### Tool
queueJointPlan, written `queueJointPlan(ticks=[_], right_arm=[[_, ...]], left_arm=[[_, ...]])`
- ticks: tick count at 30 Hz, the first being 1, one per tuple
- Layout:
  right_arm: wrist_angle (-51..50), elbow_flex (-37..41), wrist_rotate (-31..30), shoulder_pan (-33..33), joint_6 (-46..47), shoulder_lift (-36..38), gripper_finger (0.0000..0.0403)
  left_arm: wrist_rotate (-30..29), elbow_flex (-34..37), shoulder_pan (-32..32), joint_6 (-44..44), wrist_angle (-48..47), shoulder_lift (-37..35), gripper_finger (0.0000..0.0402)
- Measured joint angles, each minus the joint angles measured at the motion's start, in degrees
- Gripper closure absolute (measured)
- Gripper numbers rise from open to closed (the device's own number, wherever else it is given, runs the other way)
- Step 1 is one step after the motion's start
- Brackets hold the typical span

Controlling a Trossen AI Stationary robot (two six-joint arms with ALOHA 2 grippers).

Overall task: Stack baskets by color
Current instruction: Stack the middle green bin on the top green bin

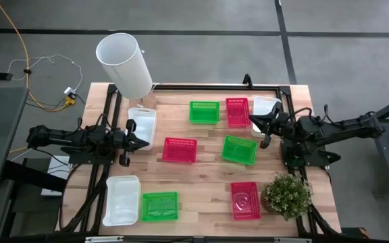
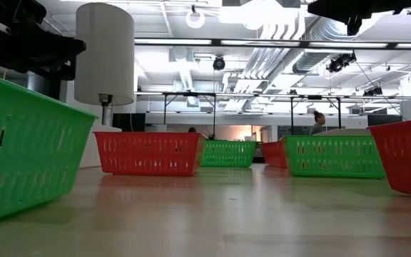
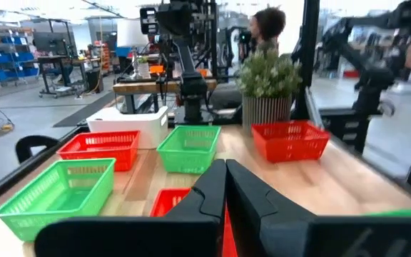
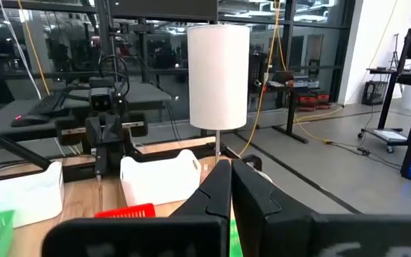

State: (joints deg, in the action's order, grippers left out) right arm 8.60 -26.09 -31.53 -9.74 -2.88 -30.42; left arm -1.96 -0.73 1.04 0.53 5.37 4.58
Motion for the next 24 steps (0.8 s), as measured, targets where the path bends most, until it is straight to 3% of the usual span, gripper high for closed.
queueJointPlan(ticks=[6, 9, 15, 18, 24], right_arm=[[0.0, 0.0, 0.0, -0.01, -0.98, 0.01, 0.0402], [0.01, 0.0, 0.0, 0.0, -1.04, -0.01, 0.0402], [0.02, 0.0, 0.0, 0.0, -1.18, 0.01, 0.0402], [0.02, 0.0, 0.0, 0.0, -0.81, 0.01, 0.0402], [0.0, -0.02, 0.0, 0.0, 0.42, 0.01, 0.0402]], left_arm=[[-0.12, -0.01, 0.0, -2.5, 15.55, 0.58, 0.0401], [-0.04, -1.53, 0.0, -3.32, 22.52, 4.35, 0.0399], [-5.96, -13.68, 0.81, 0.17, 13.72, 20.0, 0.0371], [-5.41, -20.21, 1.75, 3.65, 8.92, 26.1, 0.0348], [-3.35, -23.1, 2.93, 5.5, 9.38, 29.54, 0.0305]])
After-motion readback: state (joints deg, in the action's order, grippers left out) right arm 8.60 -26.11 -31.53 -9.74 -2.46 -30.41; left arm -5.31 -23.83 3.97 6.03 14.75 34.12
